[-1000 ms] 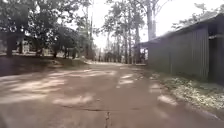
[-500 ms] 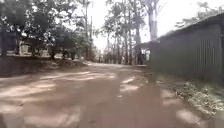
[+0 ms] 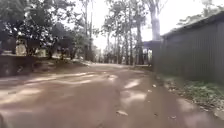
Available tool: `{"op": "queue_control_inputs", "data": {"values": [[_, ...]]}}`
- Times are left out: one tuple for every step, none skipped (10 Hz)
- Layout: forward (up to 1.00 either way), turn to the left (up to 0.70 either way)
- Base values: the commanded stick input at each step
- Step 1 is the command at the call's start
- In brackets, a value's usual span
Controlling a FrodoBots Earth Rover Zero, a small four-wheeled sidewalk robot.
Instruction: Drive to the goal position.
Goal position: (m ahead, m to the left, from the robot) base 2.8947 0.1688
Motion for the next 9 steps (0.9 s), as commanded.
{"op": "queue_control_inputs", "data": {"values": [[1.00,0.00],[1.00,0.00],[1.00,0.00],[1.00,0.00],[1.00,0.00],[1.00,0.00],[1.00,0.00],[1.00,0.00],[1.00,0.00]]}}
